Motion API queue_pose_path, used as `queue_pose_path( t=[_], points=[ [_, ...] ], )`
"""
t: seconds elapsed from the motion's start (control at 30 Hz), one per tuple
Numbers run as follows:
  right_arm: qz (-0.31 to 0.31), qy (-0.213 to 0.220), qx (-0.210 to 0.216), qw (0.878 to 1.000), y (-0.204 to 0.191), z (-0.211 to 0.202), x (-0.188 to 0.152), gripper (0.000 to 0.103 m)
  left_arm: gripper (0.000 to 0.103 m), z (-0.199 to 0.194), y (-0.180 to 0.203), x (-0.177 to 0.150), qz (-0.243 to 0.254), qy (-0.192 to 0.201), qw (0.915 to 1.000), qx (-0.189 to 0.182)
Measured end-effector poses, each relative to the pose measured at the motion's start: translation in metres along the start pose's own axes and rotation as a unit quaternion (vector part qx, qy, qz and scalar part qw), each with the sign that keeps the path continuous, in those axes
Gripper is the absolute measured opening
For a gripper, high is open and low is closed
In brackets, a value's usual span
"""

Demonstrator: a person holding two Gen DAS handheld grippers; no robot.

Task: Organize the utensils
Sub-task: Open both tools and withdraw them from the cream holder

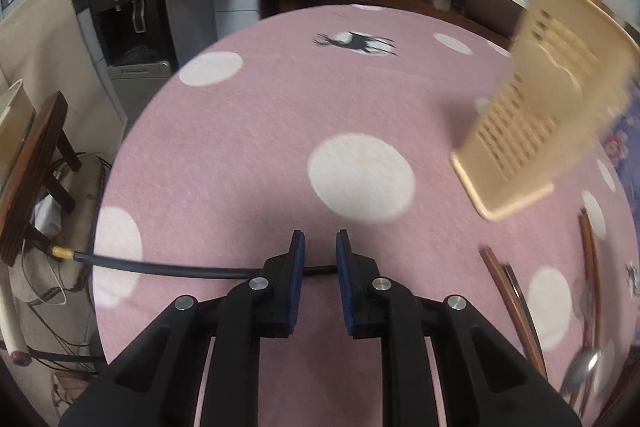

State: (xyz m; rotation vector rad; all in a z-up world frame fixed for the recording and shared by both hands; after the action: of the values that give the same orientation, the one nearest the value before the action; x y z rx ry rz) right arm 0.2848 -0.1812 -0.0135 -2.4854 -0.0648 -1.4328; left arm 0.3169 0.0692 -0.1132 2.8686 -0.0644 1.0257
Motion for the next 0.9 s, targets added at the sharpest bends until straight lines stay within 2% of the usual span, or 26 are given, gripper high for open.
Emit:
queue_pose_path(
  t=[0.17,0.33,0.43,0.63,0.8,0.9],
  points=[
    [0.009,-0.012,0.006,1.000,0.002,-0.008,-0.016,0.059,0.016,-0.032,0.023,-0.042,0.027,-0.008,0.9987,-0.042],
    [0.013,-0.019,0.013,1.000,-0.004,-0.011,-0.031,0.061,0.016,-0.051,0.032,-0.066,0.016,0.012,0.9985,-0.052],
    [-0.007,-0.015,0.038,0.999,-0.019,-0.014,-0.035,0.061,0.016,-0.051,0.035,-0.068,0.015,0.024,0.9987,-0.042],
    [-0.087,-0.037,0.137,0.986,-0.068,-0.009,-0.046,0.061,0.016,-0.048,0.030,-0.061,-0.017,0.021,0.9978,-0.060],
    [-0.121,-0.070,0.166,0.976,-0.090,0.003,-0.059,0.061,0.016,-0.046,0.030,-0.059,-0.020,0.024,0.9976,-0.062],
    [-0.138,-0.093,0.175,0.971,-0.098,0.012,-0.065,0.061,0.016,-0.048,0.027,-0.057,-0.038,0.026,0.9958,-0.079]
  ],
)
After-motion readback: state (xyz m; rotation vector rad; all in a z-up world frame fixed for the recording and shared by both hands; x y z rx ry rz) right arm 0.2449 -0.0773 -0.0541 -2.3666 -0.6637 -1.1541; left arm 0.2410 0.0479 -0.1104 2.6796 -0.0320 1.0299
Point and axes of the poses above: each gripper's, at about its wrist camera, not at the fingertips, and z roughly the way its jaws point, y to its right, x to its top, the point moved 6 cm from there along z, roughly the way its jaws point, and after that the axes turned 5 degrees about y, right-handed, at the moved point
